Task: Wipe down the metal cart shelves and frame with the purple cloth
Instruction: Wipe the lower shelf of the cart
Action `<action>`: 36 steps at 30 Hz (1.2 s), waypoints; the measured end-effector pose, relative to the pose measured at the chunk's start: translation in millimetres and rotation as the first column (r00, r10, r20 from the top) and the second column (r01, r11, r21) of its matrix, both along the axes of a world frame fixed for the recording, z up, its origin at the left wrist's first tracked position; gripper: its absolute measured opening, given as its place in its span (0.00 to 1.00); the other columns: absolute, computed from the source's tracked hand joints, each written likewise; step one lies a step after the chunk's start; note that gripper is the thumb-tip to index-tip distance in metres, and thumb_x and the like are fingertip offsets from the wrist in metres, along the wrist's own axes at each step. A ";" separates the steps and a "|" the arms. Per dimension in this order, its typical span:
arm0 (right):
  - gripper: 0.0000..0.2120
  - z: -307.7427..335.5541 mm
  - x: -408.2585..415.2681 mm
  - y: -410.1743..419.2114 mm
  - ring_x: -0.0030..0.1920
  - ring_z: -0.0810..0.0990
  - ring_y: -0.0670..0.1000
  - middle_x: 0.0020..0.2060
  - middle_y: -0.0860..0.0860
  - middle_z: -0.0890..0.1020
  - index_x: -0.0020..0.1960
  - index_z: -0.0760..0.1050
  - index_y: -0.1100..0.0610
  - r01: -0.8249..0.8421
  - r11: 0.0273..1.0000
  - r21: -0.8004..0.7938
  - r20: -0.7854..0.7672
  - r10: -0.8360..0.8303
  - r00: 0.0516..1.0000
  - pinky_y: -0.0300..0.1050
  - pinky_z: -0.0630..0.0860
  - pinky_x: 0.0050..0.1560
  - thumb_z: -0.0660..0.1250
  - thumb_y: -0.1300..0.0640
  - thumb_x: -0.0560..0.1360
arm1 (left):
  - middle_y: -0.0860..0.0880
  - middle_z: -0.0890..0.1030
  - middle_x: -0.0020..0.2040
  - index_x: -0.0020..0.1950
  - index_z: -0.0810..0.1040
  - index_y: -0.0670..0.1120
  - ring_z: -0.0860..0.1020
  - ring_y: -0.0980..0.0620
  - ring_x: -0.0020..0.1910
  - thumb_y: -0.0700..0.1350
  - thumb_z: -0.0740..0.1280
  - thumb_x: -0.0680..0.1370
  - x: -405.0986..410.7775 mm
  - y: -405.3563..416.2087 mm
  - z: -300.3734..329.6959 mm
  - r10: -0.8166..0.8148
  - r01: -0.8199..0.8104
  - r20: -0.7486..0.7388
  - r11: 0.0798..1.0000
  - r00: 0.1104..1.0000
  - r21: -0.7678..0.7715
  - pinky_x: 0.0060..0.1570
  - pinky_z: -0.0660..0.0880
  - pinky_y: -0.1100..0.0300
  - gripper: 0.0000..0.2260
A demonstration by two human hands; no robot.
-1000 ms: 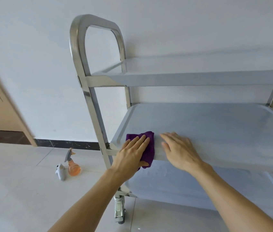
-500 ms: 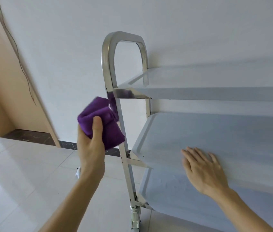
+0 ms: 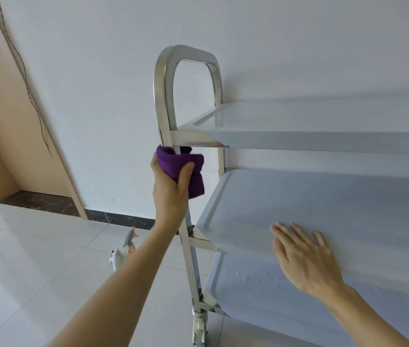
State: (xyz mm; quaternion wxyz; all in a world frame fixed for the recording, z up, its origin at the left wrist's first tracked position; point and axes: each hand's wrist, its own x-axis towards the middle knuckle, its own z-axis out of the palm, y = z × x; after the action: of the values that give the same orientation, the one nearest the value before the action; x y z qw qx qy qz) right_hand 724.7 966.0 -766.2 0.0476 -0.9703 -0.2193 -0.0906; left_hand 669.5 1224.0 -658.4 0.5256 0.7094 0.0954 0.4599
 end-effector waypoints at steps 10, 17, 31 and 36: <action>0.27 0.3 -4.1 2.6 0.79 0.53 0.44 0.78 0.37 0.55 0.79 0.53 0.43 -0.006 1.000 -0.023 0.000 0.006 1.000 0.54 0.52 0.76 0.37 0.44 0.81 | 0.50 0.77 0.56 0.64 0.63 0.55 0.80 0.53 0.50 0.48 0.71 0.77 -14.0 7.3 -76.3 -0.140 0.099 -0.217 0.977 0.966 -0.188 0.35 0.78 0.68 0.21; 0.31 0.8 -2.4 1.8 0.78 0.57 0.45 0.77 0.38 0.59 0.78 0.56 0.43 -0.027 1.000 0.013 0.034 0.027 0.999 0.55 0.55 0.75 0.32 0.43 0.79 | 0.64 0.78 0.53 0.69 0.65 0.54 0.79 0.65 0.50 0.57 0.72 0.73 2.0 14.2 28.6 -0.070 0.074 0.073 0.996 0.995 -0.049 0.43 0.79 0.66 0.28; 0.24 -14.6 -1.2 4.3 0.68 0.76 0.55 0.68 0.49 0.77 0.68 0.76 0.54 -0.104 0.989 0.103 0.311 0.067 0.948 0.61 0.71 0.65 0.49 0.49 0.81 | 0.72 0.72 0.55 0.67 0.67 0.54 0.75 0.69 0.55 0.55 0.67 0.75 2.9 9.5 -145.2 -0.036 0.036 -0.001 0.998 0.999 -0.057 0.49 0.70 0.77 0.22; 0.25 -21.4 0.6 3.5 0.68 0.76 0.56 0.67 0.50 0.77 0.68 0.76 0.55 -0.121 0.983 0.134 0.389 0.060 0.919 0.61 0.71 0.66 0.47 0.48 0.82 | 0.48 0.74 0.63 0.70 0.66 0.48 0.76 0.63 0.57 0.55 0.65 0.75 6.4 8.6 -160.6 -0.031 0.033 0.053 0.999 0.998 -0.037 0.53 0.70 0.74 0.25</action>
State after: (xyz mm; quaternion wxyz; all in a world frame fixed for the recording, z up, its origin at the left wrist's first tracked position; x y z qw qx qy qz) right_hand 725.2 969.5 -787.6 0.0835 -0.9158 -0.2616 -0.2931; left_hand 675.8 1232.6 -819.0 0.5483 0.6886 0.0791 0.4679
